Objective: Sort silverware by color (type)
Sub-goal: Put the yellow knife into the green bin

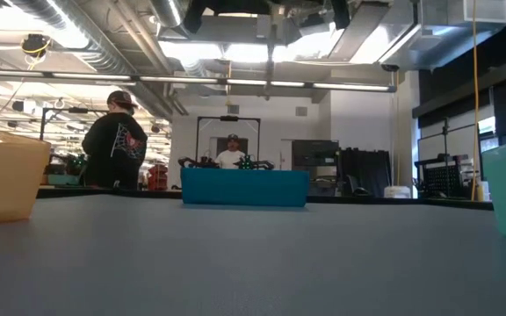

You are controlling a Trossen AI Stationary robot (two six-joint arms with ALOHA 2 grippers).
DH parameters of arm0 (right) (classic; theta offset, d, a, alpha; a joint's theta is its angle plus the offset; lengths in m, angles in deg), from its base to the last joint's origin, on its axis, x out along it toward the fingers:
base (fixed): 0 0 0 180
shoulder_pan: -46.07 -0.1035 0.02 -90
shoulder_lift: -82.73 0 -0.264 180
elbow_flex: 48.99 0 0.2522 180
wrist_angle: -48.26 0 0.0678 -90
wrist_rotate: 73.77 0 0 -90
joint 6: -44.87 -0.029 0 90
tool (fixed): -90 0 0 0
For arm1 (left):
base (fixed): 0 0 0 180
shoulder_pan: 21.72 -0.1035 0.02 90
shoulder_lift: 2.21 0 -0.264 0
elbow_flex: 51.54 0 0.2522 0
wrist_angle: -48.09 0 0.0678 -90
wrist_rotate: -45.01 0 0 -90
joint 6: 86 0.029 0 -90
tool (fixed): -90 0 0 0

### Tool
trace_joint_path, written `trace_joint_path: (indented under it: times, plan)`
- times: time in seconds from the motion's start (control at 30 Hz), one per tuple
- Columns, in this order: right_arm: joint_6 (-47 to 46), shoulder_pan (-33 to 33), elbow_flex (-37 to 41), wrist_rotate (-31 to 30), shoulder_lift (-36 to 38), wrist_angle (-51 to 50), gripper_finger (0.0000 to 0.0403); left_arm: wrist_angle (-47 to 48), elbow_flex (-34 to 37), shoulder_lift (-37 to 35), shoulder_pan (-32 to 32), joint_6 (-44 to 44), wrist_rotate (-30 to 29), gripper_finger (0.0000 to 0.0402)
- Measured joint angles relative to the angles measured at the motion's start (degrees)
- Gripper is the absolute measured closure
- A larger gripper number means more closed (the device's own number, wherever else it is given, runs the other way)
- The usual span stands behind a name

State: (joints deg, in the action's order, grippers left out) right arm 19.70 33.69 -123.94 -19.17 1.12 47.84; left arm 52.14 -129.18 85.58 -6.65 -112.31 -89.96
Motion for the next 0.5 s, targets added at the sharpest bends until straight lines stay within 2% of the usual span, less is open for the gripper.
trace_joint_path:
  times: [0.5]
  plan:
    - [4.4,0.04,0.0,1.99,0.09,-1.39,0.0389,0.06,0.0,0.0,0.07,-0.04,1.14,0.0321]
